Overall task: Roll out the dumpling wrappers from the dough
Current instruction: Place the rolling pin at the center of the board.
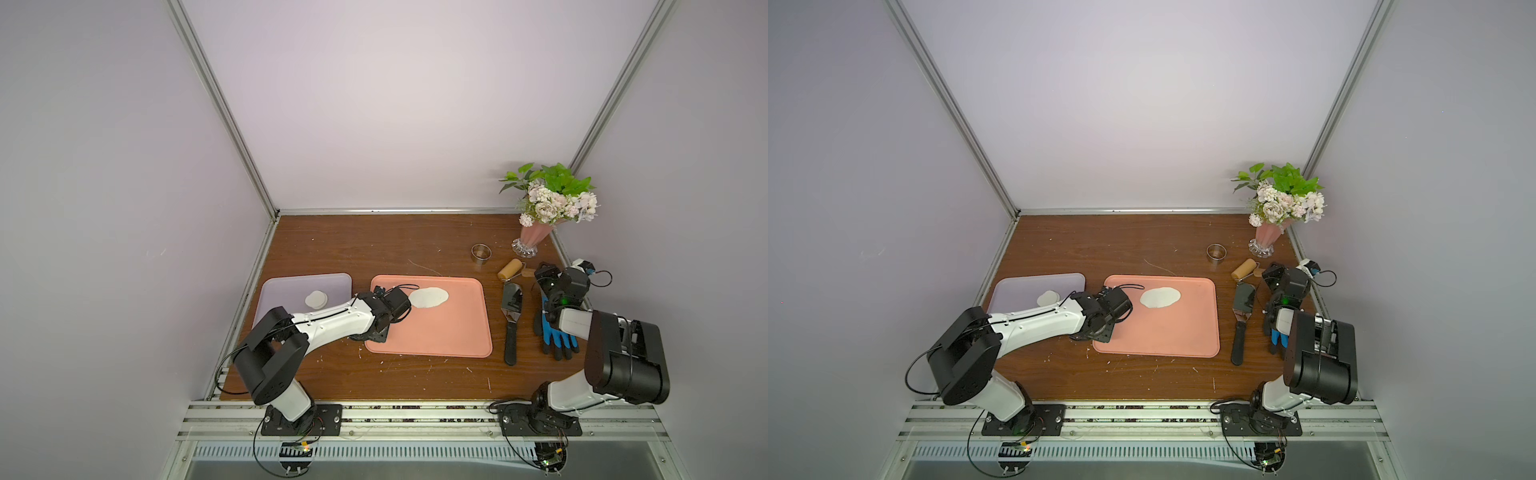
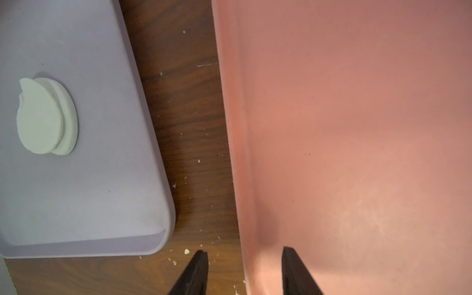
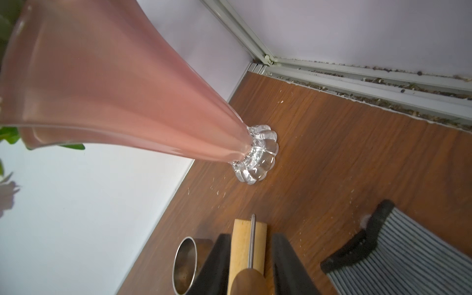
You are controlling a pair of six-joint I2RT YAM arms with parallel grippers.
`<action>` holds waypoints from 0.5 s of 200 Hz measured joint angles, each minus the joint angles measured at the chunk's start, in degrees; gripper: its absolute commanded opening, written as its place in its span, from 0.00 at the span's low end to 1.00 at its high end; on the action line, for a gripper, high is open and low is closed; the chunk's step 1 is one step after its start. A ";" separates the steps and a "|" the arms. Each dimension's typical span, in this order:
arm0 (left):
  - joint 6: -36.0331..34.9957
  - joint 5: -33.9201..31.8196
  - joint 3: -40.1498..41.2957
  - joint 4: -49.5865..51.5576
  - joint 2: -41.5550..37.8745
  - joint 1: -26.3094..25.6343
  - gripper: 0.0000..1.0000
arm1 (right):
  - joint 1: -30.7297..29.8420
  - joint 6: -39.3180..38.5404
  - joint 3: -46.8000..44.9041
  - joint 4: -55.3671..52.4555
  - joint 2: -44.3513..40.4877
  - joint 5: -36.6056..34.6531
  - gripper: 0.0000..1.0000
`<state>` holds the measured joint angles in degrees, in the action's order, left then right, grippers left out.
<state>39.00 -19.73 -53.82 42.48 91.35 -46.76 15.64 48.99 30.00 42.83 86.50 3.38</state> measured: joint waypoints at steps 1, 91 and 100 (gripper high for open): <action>0.00 0.00 0.00 0.00 0.00 0.00 0.45 | 0.00 -0.04 -0.07 -0.02 -0.07 0.02 0.24; -0.22 -0.04 -0.07 0.00 0.00 0.31 0.45 | 0.09 -6.08 -8.68 -7.10 -10.45 0.59 0.50; -0.22 -0.04 -0.13 0.00 0.00 0.31 0.45 | 0.09 -7.17 -8.83 -8.39 -10.78 1.11 0.50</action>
<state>38.79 -19.77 -53.95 42.48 91.35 -46.46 15.73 41.82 21.17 34.44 75.72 4.49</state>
